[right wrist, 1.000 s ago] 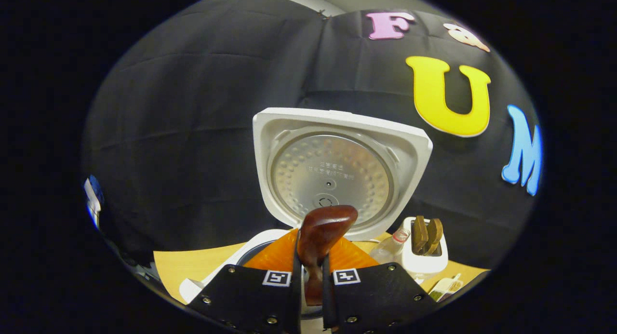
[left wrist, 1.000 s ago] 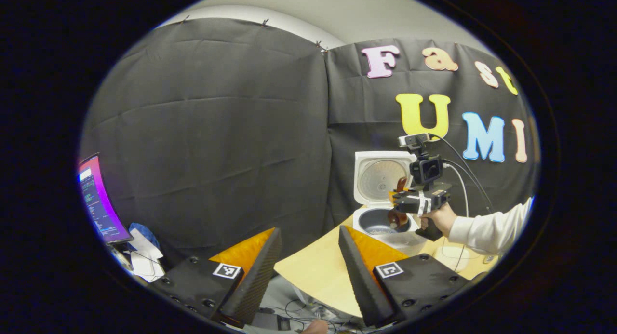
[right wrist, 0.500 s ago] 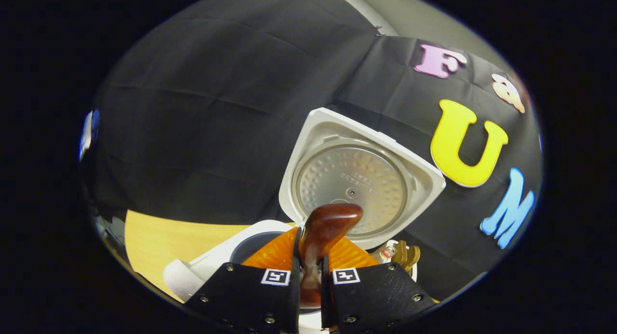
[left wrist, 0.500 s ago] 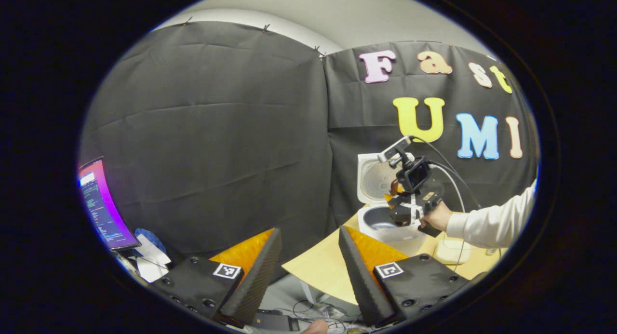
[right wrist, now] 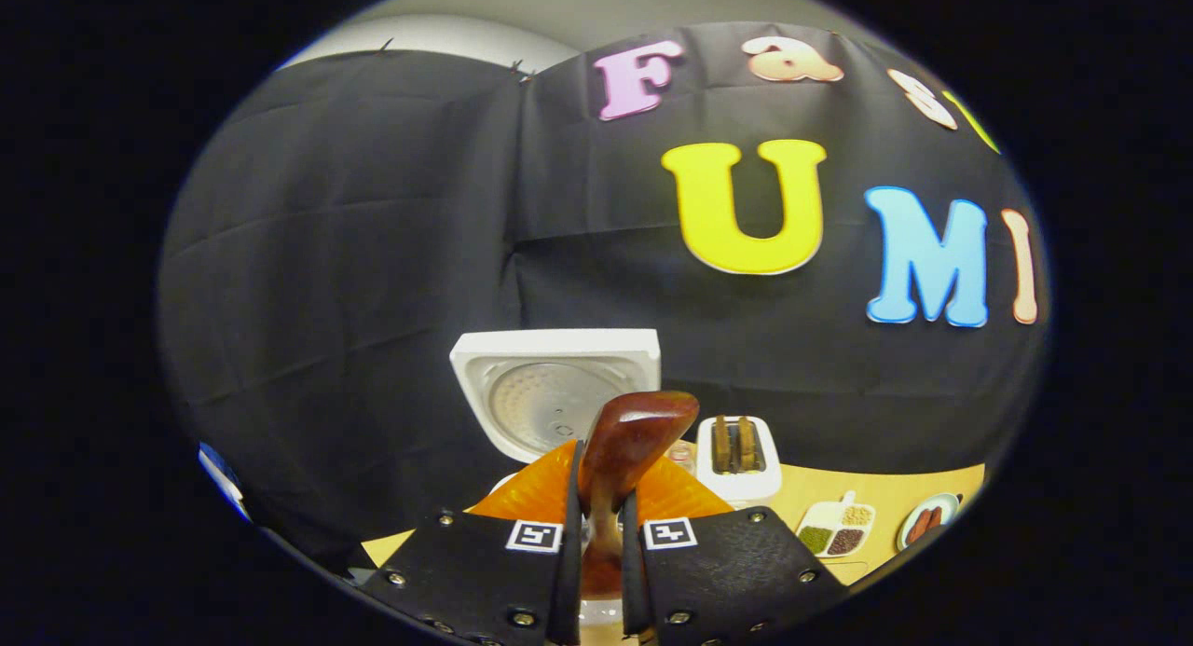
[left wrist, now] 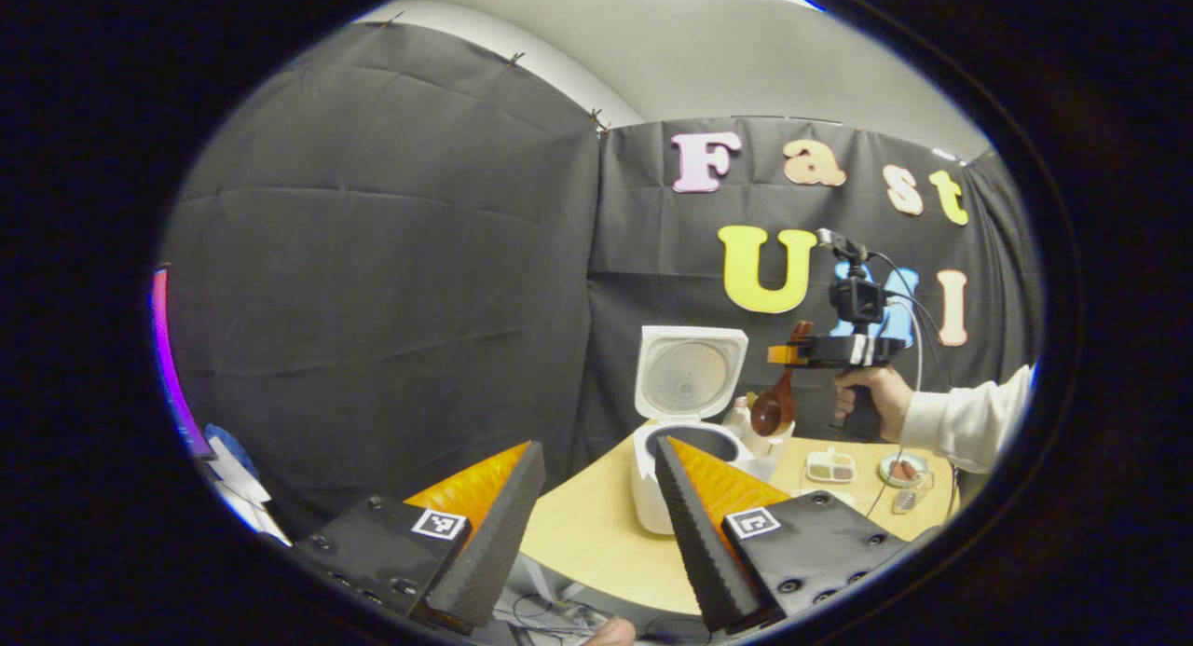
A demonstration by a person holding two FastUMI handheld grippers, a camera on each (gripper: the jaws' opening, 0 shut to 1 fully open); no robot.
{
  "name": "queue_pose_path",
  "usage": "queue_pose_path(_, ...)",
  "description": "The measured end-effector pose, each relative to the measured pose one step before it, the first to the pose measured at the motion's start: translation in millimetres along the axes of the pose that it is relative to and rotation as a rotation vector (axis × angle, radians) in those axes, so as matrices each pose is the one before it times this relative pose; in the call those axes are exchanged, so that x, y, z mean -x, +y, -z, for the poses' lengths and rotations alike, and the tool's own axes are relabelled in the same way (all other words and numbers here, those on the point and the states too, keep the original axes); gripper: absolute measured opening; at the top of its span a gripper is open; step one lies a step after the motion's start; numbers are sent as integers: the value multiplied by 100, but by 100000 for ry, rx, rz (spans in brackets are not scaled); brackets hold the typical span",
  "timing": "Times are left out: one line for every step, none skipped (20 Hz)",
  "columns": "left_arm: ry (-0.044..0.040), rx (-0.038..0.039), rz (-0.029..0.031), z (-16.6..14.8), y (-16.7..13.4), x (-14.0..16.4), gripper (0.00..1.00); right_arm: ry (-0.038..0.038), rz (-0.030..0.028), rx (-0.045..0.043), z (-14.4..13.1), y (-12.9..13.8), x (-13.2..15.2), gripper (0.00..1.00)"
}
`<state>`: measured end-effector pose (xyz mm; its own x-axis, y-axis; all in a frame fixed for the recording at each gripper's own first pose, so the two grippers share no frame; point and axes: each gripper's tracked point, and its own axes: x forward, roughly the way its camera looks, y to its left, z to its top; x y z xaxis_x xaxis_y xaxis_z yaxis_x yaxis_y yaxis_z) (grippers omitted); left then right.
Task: Close the left gripper, press the button to open the rice cooker; take a wooden spoon from the chopstick holder with the right hand, scoop a spoonful of rice and pour it into the rice cooker, then put the wooden spoon back into the chopstick holder.
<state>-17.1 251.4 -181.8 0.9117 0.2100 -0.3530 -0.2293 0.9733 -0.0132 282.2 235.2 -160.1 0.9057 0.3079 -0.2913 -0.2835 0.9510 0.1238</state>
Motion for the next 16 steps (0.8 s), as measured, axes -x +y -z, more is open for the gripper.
queue_pose_path(-455, 1109, 2055, -6, -577, -576, 86, -1017, 2767, -388, -494, -1865, 1740, 18)
queue_pose_path(44, 331, 1010, -45, -386, -556, 84, -574, 2637, -406, -479, -2010, 1798, 17)
queue_pose_path(157, 134, 1219, -82, -533, -393, 84, -1022, 2222, -795, -494, -2138, 1693, 18)
queue_pose_path(-1374, 190, 874, -661, -763, -560, 84, -797, 2266, -1509, -337, -2251, 1365, 17)
queue_pose_path(-1190, -46, 1152, -665, -811, -160, 84, -210, 2099, -2566, -121, -2326, 1309, 17)
queue_pose_path(-308, -513, 1223, -336, -1103, -38, 84, -290, 2118, -2926, -23, -2426, 1243, 17)
queue_pose_path(-224, -865, 878, -78, -1261, -78, 84, -460, 2064, -2950, -50, -2640, 1055, 17)
queue_pose_path(-82, -1143, 660, -154, -1340, -317, 84, -281, 1844, -2509, 5, -2574, 831, 17)
queue_pose_path(-160, -941, 238, -82, -1432, -125, 84, -39, 1942, -1973, 168, -2736, 842, 18)
queue_pose_path(88, -856, -93, 106, -1405, -170, 84, 477, 2295, -1604, 400, -2925, 463, 17)
queue_pose_path(1179, -741, -595, 199, -1448, -222, 84, 1190, 2441, -2270, 531, -3046, 583, 17)
queue_pose_path(1171, -358, -430, 422, -1576, 129, 84, 959, 1853, -2920, 488, -2940, 448, 17)
queue_pose_path(753, -53, -131, 163, -1642, 65, 84, 769, 1749, -2786, 237, -2946, 355, 17)
queue_pose_path(1187, -47, -402, 253, -1541, -13, 84, 1019, 1334, -3294, 536, -2735, -106, 17)
queue_pose_path(1618, -135, -1108, 324, -1366, -23, 84, 1528, 1535, -3487, 770, -2536, -365, 22)
queue_pose_path(922, 228, -1031, 93, -1132, 89, 84, 1434, 1190, -3479, 585, -2348, -352, 18)
